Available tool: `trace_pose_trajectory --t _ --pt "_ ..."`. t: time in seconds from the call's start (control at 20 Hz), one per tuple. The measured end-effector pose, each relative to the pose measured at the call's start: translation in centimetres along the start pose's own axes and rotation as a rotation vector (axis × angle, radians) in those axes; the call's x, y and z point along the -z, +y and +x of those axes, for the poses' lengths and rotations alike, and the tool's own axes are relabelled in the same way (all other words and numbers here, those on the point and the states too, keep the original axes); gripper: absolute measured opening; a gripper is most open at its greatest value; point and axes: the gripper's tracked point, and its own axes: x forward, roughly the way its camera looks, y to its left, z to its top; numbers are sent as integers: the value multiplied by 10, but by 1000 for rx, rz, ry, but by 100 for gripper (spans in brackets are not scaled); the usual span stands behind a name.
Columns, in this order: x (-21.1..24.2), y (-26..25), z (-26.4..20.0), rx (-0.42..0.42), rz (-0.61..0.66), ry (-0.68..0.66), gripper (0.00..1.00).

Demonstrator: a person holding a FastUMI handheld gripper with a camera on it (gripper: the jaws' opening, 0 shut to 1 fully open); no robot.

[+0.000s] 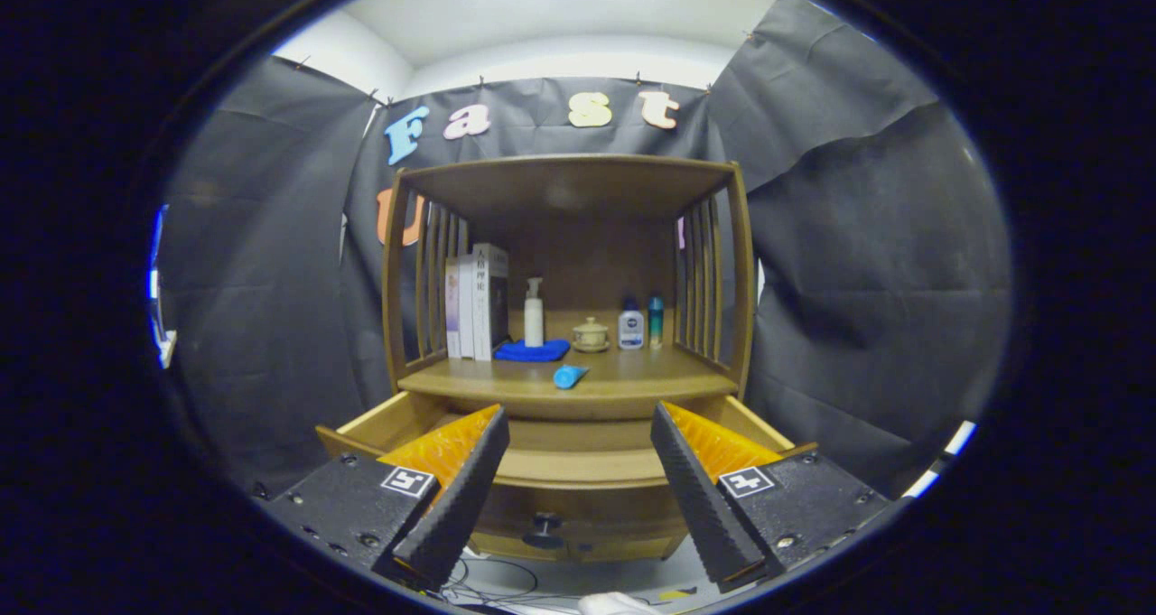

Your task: Pull open the drawer, take out the items inside it, and place them on the countertop above the cabinet.

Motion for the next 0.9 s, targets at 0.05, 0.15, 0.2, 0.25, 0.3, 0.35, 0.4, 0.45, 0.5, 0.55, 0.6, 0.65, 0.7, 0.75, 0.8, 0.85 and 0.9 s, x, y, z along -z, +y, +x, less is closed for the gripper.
trace_pose_trajectory --t 0.05,0.15,0.2,0.25,0.3,0.35,0.4,0.45,0.5,0.55,0.6,0.65,0.7,0.75,0.8,0.85,0.9 --pt "13 1 2 4 -11 15 99" --pt "35 2 8 19 -28 44 99" --pt "45 4 10 16 -30 55 100" --pt "56 8 14 13 -25 75 100" --pt "66 12 16 4 -23 88 99" --pt "74 16 20 -6 -25 103 100" --pt "81 17 24 0 -31 118 99" --pt "88 14 28 11 -37 129 100" --pt "92 15 31 17 -37 134 100" --pt "95 15 33 19 -31 141 100" --pt "98 17 36 18 -25 144 100" --pt "102 17 38 18 -23 148 100" --pt "105 17 41 22 -22 153 100" --pt "107 17 43 26 -22 152 100" --pt "110 16 45 28 -22 158 100" --pt "112 14 46 45 -20 163 100" --pt "112 14 46 48 -17 155 100"
